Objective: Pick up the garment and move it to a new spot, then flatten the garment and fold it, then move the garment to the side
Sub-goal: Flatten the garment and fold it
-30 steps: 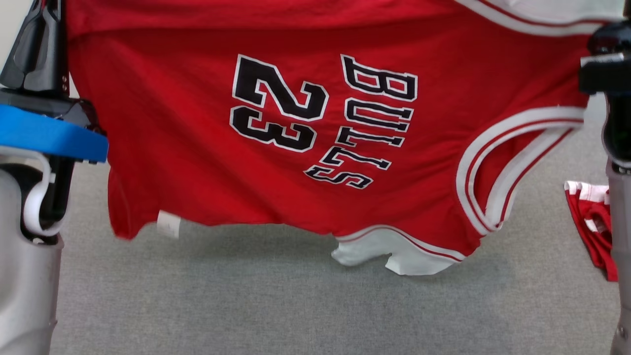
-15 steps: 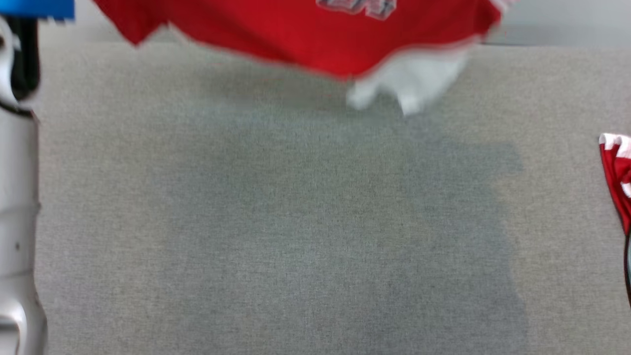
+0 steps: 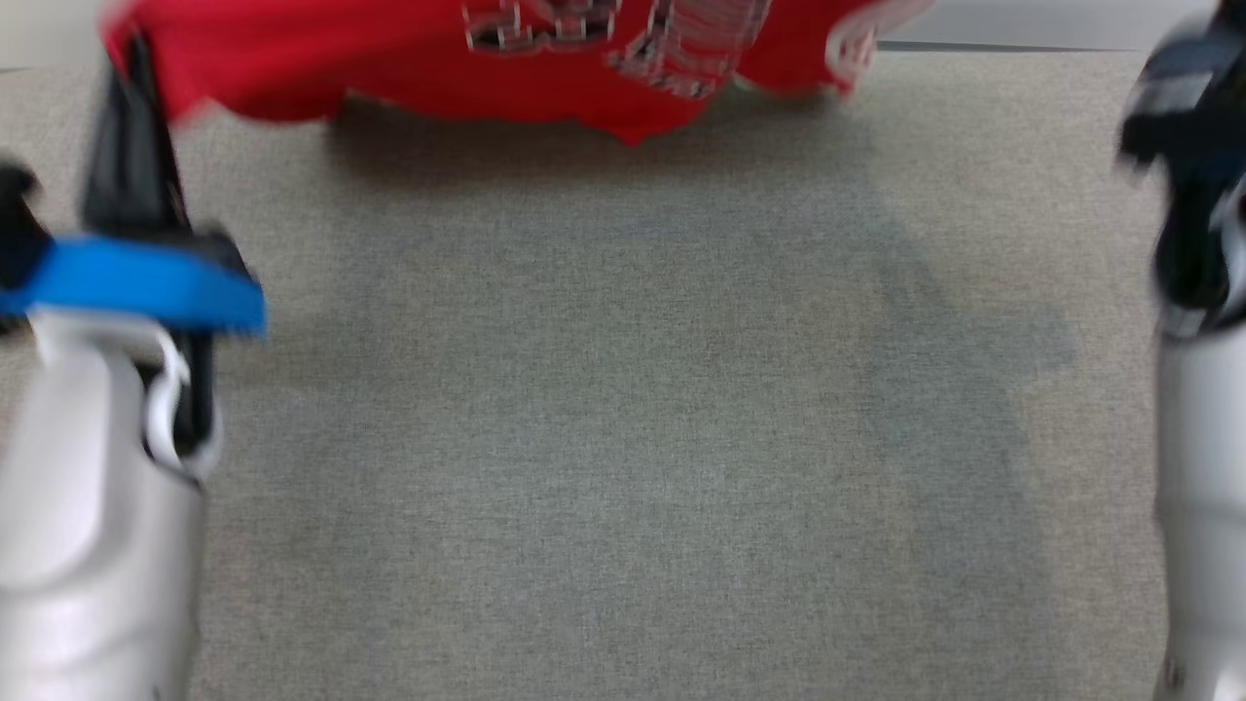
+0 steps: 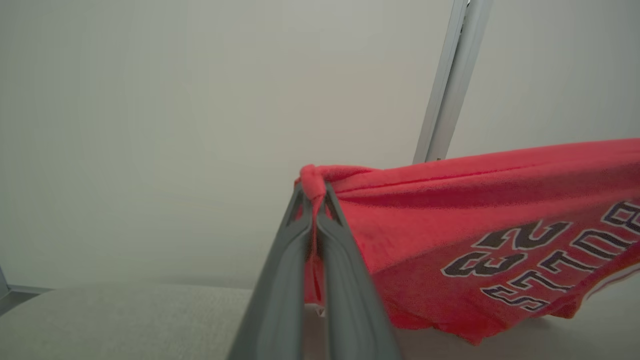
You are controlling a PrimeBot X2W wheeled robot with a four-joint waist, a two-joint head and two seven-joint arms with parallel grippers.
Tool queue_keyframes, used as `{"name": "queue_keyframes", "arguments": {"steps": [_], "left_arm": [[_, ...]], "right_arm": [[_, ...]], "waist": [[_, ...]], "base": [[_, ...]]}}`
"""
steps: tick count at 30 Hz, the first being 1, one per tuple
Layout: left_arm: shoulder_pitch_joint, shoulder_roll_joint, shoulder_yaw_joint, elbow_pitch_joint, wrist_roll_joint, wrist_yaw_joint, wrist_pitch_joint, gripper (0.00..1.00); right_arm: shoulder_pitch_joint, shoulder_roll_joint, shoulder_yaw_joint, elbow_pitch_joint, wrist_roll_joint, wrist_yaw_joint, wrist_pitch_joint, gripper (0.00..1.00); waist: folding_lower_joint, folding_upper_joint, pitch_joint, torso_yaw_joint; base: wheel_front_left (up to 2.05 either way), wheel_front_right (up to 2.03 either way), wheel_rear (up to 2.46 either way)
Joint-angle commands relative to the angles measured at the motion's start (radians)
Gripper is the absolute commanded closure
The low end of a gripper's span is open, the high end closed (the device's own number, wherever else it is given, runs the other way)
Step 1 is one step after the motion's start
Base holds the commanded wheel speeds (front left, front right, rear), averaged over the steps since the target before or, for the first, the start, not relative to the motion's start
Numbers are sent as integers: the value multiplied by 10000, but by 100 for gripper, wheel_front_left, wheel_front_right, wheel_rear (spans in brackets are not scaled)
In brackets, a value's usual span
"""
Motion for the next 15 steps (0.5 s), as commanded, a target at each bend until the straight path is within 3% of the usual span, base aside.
{"name": "queue_keyframes", "arguments": {"steps": [1, 6, 9, 15], "left_arm": [[714, -11, 54, 66, -250, -5, -20, 100], [3228, -500, 193, 51, -458, 2, -23, 100], [4400, -831, 319, -34, -485, 2, -23, 100], [6266, -1422, 587, -95, -257, 1, -24, 100]], "right_arm": [[932, 21, 77, -316, 242, -7, -30, 100], [4469, 200, 438, -1196, 1084, -7, -31, 100], [6277, -90, 1132, -1654, 837, -10, -30, 100], [8806, 246, 1081, -1686, 980, -4, -32, 100]], "waist": [[-2, 0, -85, -54], [-2, 0, -609, -65], [-2, 0, -1006, -43], [-2, 0, -1863, -23]], "base": [[0, 0, 0], [0, 0, 0], [0, 0, 0], [0, 0, 0]]}}
